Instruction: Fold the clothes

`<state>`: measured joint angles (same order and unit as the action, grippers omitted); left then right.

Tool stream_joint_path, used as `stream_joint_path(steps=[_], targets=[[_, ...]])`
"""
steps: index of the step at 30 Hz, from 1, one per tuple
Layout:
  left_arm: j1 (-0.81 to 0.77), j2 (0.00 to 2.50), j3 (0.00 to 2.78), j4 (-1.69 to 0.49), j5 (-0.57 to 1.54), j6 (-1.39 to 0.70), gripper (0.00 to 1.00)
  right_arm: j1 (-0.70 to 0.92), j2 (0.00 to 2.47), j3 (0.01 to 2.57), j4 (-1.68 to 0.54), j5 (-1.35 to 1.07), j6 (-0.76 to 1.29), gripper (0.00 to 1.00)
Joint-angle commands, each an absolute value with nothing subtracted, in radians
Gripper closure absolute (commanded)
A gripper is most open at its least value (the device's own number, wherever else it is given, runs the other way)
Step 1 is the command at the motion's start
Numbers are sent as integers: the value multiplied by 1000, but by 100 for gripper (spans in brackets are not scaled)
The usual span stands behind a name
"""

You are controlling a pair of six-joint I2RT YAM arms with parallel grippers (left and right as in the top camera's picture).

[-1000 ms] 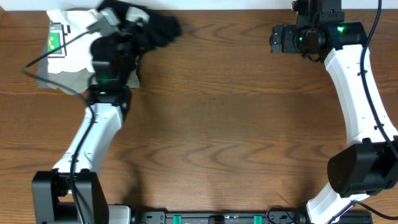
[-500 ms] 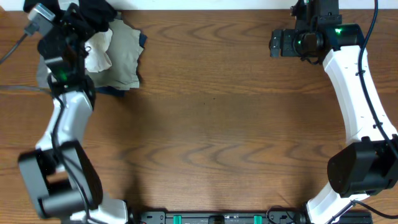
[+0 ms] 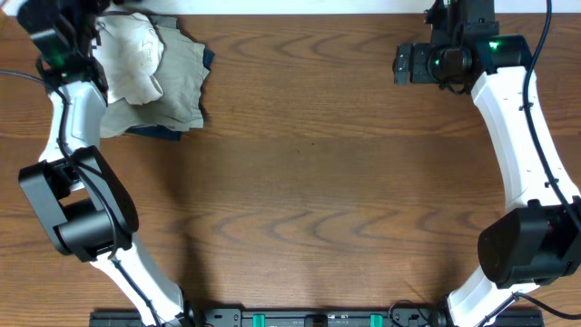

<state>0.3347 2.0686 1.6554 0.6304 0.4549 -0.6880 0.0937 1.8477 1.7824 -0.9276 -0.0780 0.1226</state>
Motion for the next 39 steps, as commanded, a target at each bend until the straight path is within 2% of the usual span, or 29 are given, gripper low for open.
stream_joint_path(steps=[1,3,6,9,12,20,27,28,32,38,39], targets=[[340,2042,1732,595,517,-693,94,105,1851,1772,-918,-79,127,1],[345,2042,1732,478,553,-701,94,107,1851,1772,-916,-79,134,1],[360,2042,1732,146,619,-731,94,108,1851,1772,-917,-79,134,1],[389,2042,1731,-179,538,-717,94,108,1851,1772,-924,-78,132,1],[429,2042,1731,-353,450,-661,94,108,1851,1772,-928,-78,110,1],[542,2042,1731,-588,526,-612,94,110,1857,1771,-917,-79,108,1],[569,2042,1731,-670,535,-564,93,110,1868,1771,-916,-79,108,1],[569,2042,1731,-670,539,-559,91,110,1871,1771,-916,-79,108,1],[569,2041,1731,-662,543,-557,62,112,1880,1771,-916,-79,108,1],[570,1997,1733,-619,602,-482,32,112,1899,1771,-916,-80,108,1],[572,1976,1735,-619,603,-476,23,112,1901,1771,-916,-79,107,1]])
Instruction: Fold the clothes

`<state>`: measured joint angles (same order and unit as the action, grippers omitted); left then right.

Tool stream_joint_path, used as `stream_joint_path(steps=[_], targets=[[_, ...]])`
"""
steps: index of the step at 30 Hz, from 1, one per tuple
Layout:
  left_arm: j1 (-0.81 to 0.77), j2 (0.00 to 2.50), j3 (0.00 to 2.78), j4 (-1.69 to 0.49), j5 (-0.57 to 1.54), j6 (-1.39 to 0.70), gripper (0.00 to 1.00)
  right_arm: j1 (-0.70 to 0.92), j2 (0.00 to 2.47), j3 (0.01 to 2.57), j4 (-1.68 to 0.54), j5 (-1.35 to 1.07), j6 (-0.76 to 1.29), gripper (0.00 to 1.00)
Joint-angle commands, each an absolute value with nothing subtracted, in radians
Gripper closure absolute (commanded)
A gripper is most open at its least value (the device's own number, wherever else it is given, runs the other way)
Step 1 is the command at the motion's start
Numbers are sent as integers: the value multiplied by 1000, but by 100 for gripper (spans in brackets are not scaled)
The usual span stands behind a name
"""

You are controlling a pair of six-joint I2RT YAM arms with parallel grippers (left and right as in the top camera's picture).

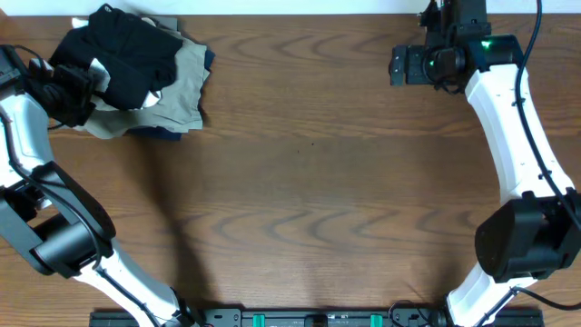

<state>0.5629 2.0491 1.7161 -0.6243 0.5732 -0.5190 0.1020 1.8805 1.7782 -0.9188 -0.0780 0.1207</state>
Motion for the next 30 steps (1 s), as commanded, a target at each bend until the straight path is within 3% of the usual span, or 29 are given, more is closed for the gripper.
stream_joint_path(steps=[1,3,13,21,30], targets=[[574,1954,1738,-620,603,-460,16,112,1903,1771,-916,-79,107,1],[580,1891,1741,-621,603,-410,0,112,1903,1771,-917,-79,107,1],[471,1720,1739,-477,508,-69,2,113,1903,1771,-874,-80,108,1],[288,1901,1739,-128,229,229,2,112,1904,1771,-879,-82,107,1],[266,2159,1739,59,6,309,2,113,1904,1771,-887,-82,107,1]])
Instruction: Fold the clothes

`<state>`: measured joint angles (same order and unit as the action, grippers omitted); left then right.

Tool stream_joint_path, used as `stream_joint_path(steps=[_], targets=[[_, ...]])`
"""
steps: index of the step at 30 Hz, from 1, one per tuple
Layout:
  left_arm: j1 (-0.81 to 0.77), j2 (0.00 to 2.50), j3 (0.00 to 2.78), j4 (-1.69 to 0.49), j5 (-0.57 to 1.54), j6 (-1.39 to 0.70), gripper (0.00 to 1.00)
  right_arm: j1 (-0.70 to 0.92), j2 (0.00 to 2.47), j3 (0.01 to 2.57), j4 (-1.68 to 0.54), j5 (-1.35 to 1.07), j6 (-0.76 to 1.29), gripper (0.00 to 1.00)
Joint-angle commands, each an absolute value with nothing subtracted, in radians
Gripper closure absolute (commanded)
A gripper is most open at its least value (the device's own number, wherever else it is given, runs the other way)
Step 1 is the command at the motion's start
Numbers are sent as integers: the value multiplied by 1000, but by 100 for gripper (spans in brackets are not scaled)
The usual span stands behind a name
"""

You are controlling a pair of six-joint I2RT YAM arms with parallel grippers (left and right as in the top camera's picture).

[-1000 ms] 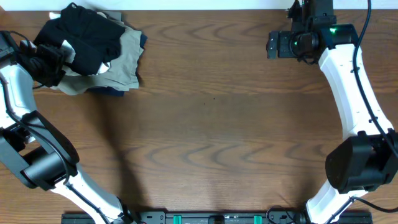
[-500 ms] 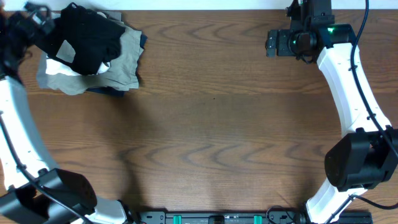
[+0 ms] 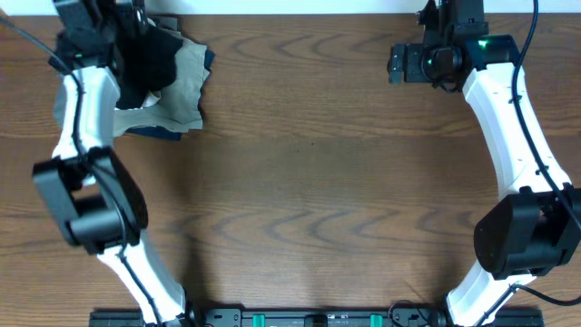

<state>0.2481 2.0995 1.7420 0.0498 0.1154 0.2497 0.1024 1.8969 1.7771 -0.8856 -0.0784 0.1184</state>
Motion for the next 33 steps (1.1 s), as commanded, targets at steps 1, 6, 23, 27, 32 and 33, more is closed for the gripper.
stream_joint_path(steps=[1,6,23,27,32,33], targets=[[270,2185,1739,54,7,318,2,112,1904,1771,-887,-83,107,1],[292,2315,1739,44,-20,317,2,113,1904,1771,-888,-83,107,1],[308,2265,1739,-146,-19,242,2,112,1901,1779,-871,-82,82,1],[306,2128,1739,-227,-19,207,2,112,1895,1818,-872,-82,79,1],[305,1932,1739,-376,-19,132,2,113,1846,1879,-887,-81,58,1],[305,1900,1739,-405,-19,133,2,112,1831,1896,-898,-82,47,1]])
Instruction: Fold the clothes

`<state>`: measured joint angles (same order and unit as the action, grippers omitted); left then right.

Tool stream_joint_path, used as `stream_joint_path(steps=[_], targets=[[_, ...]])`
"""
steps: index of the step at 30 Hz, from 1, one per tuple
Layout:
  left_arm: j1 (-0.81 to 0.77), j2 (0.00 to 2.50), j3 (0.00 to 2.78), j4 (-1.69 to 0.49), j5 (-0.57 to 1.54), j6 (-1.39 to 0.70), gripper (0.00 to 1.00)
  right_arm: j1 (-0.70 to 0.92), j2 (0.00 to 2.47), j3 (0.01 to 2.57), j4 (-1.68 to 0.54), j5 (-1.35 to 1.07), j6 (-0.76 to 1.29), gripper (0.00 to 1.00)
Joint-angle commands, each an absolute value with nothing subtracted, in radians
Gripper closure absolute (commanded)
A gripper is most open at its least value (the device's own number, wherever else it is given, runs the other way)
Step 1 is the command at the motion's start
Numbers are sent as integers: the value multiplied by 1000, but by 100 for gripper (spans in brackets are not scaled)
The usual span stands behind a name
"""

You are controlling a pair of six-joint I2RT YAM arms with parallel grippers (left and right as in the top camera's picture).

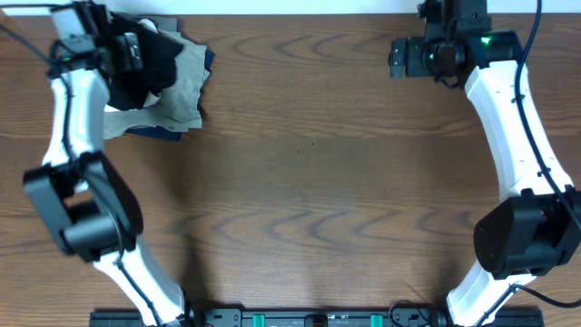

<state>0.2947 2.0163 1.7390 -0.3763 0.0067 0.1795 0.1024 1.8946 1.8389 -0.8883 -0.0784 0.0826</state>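
A pile of clothes sits at the table's far left corner. On top is a bunched black garment (pixel 152 65), with a beige garment (pixel 184 86), a cream piece (pixel 123 118) and a dark blue edge (pixel 168 133) under it. My left gripper (pixel 133 52) is down at the black garment's left side and looks shut on it. My right gripper (pixel 398 57) hangs over bare wood at the far right, well away from the pile. Its fingers point left, and their spacing is too small to read.
The wooden table (pixel 309 182) stretches between the two arms. Its far edge (pixel 300 13) runs just behind the pile and behind the right gripper. A black rail with the arm bases (pixel 300 318) lines the near edge.
My left gripper has shifted slightly right and toward me over the pile, and the black garment stays bunched under it. The right arm has hardly moved.
First a cream garment topped the pile, with my left gripper at the far left corner. Then a black garment lay spread over the pile, the gripper at its left end. After that the gripper stood at the pile's far side with the black garment bunched, as now.
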Motion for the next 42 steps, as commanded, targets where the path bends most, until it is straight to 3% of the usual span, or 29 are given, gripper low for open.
stream_joint_path(steps=[1,15,30,34,42], targets=[[305,1868,1739,-427,-19,133,2,112,1812,1916,-915,-80,43,1],[305,1785,1738,-434,-19,133,2,138,1481,1954,-970,-164,104,1],[305,1785,1738,-434,-19,133,2,130,1427,1913,-1036,-98,49,1],[305,1785,1738,-434,-19,133,2,129,1332,1707,-872,-33,47,1],[305,1785,1738,-434,-19,133,2,65,984,1031,-368,-49,47,1]])
